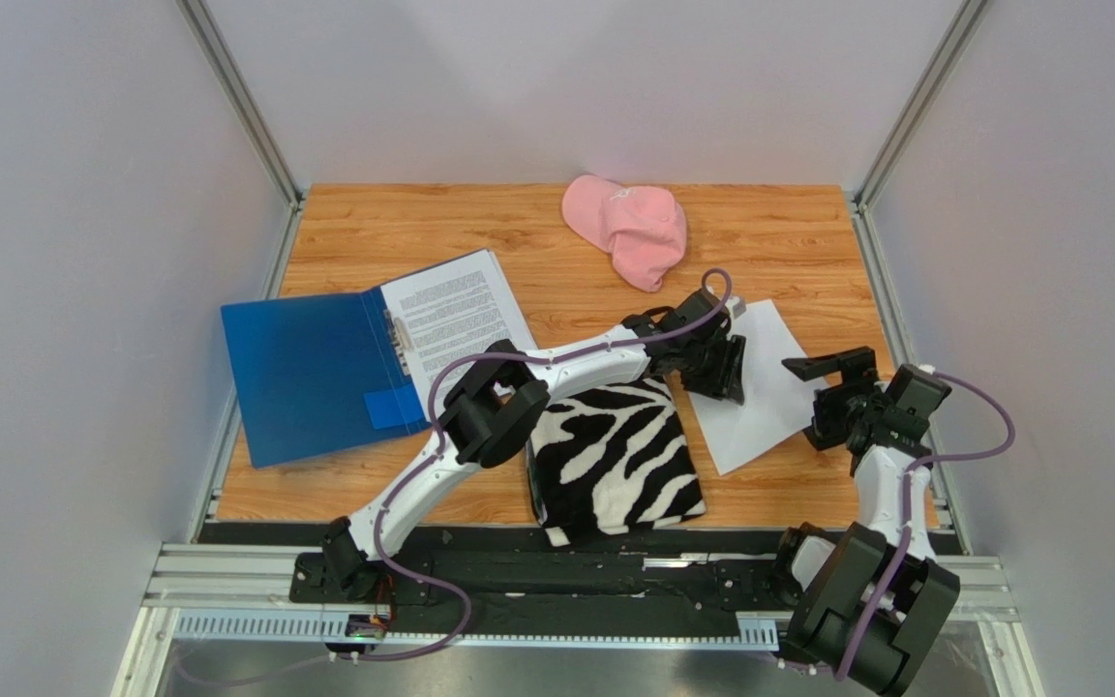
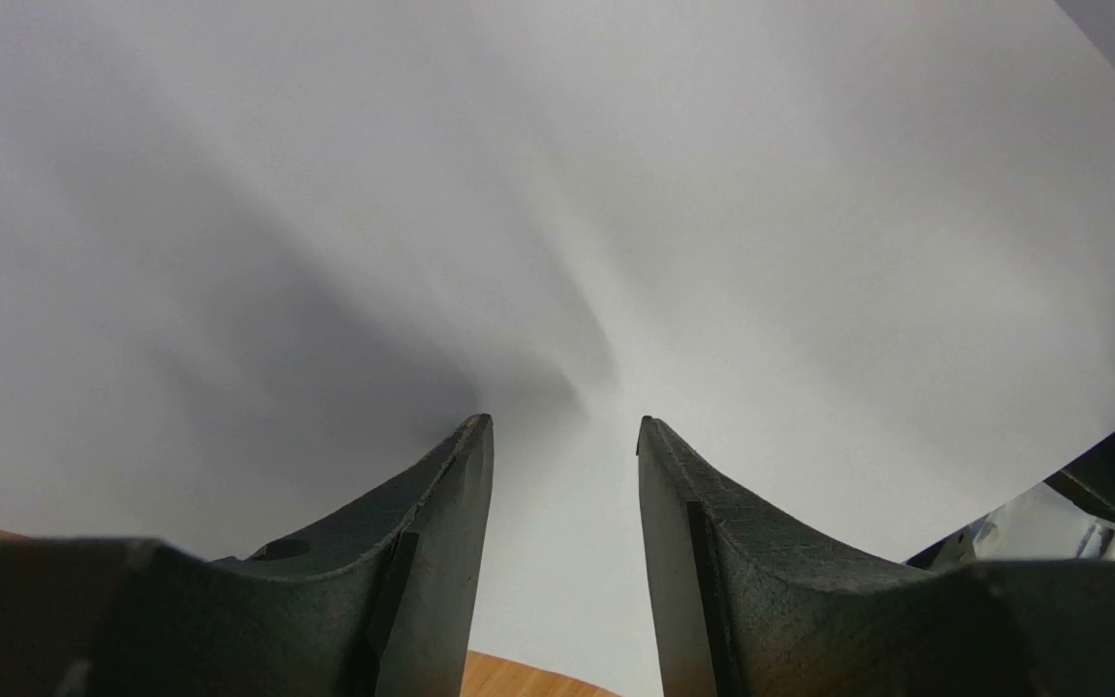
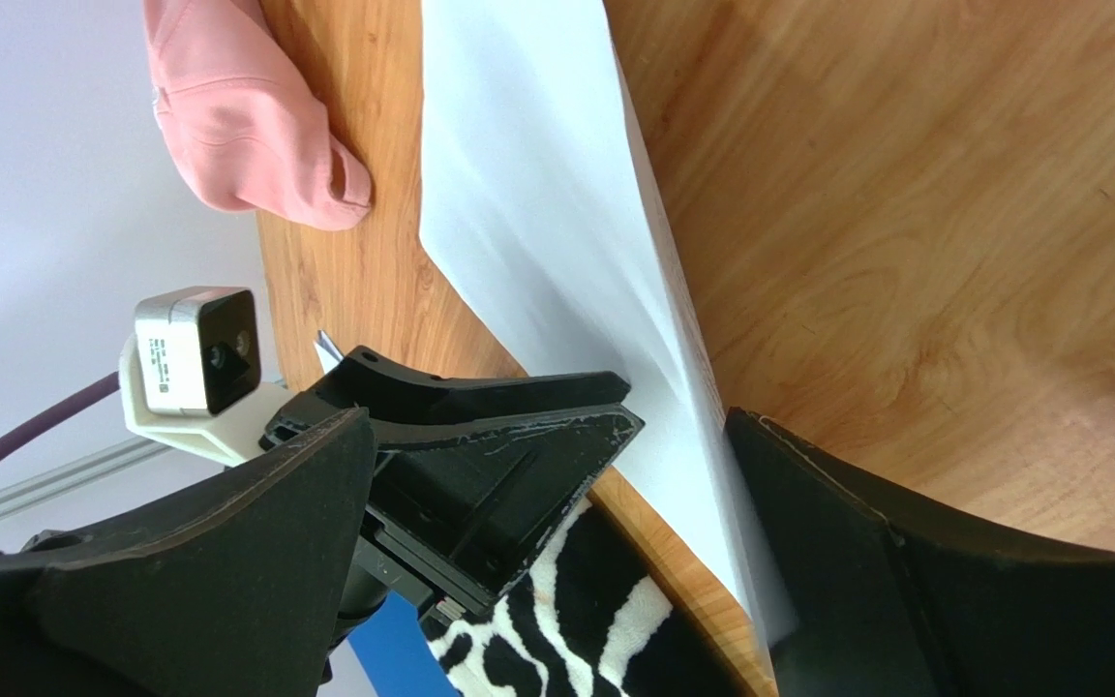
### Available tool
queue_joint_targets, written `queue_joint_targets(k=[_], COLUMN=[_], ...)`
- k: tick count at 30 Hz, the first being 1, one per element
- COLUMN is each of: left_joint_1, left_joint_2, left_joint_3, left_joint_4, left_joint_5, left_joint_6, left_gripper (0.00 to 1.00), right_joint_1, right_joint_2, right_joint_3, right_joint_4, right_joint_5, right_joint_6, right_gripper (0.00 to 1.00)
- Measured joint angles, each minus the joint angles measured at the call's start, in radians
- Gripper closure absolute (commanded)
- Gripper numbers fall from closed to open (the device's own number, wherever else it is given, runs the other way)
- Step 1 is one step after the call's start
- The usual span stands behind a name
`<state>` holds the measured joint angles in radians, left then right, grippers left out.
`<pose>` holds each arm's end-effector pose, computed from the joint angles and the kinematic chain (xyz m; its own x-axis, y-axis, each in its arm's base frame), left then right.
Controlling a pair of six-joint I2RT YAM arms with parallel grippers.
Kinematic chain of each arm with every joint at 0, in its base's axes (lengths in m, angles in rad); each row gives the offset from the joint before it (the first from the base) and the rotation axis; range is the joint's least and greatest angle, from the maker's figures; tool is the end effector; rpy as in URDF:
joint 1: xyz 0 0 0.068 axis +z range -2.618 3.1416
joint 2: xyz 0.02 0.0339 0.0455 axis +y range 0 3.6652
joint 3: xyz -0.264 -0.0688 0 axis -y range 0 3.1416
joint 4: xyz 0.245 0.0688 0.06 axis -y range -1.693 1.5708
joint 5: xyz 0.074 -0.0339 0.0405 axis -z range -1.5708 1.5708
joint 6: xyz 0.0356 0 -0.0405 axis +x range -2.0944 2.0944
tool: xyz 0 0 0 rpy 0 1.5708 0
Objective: Put the files into the folder
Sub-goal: Pick up the file from the center of the board.
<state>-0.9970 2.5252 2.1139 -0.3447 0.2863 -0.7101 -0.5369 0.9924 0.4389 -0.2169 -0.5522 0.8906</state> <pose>0.2970 -0.4780 0.1490 -0.8803 0.2099 -0.4254 0.4527 0.6396 -0.6212 0.1732 -0.0814 0.1842 -0.2893 0.9425 -0.1673 0.5357 0.3043 0.7877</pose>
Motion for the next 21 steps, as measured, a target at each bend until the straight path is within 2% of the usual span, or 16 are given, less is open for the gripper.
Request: queue_joint_targets(k=[5, 9, 11, 13, 14, 17, 19, 21], left_joint_1=[0.0, 0.0, 0.0, 0.0, -0.001, -0.002, -0.002, -0.002], left_joint_2=[-0.003, -0.005, -0.006, -0.008, -0.01, -0.017, -0.031, -0.046], left_joint_3=[-0.009, -0.014, -0.014, -0.014, -0.014, -0.014, -0.02, -0.021], left_joint_4=[0.009, 0.015, 0.014, 0.014, 0.01, -0.002, -0.025, -0.05], left_joint_5=[0.001, 0.003, 0.003, 0.005, 0.008, 0.017, 0.021, 0.027], left_joint_6=[0.0, 0.0, 0.002, 0.007, 0.011, 0.024, 0.034, 0.044], left_gripper=[0.49, 0.48, 0.45, 0.41, 0.38, 0.33, 0.3, 0.29], right_joint_1=[-0.003, -0.004, -0.004, -0.005, -0.005, -0.005, -0.005, -0.005], right_joint_2=[0.003, 0.014, 0.03, 0.05, 0.062, 0.093, 0.11, 0.113], right_joint_3=[0.0, -0.001, -0.001, -0.001, -0.002, -0.009, -0.009, -0.003], right_joint_4=[-0.024, -0.006, -0.005, 0.0, 0.006, 0.022, 0.027, 0.026], right_joint_5=[0.003, 0.009, 0.019, 0.027, 0.029, 0.04, 0.051, 0.059], right_joint_6=[-0.005, -0.029, -0.053, -0.078, -0.091, -0.135, -0.167, -0.192], right_gripper=[0.1, 0.22, 0.32, 0.37, 0.5, 0.72, 0.74, 0.8])
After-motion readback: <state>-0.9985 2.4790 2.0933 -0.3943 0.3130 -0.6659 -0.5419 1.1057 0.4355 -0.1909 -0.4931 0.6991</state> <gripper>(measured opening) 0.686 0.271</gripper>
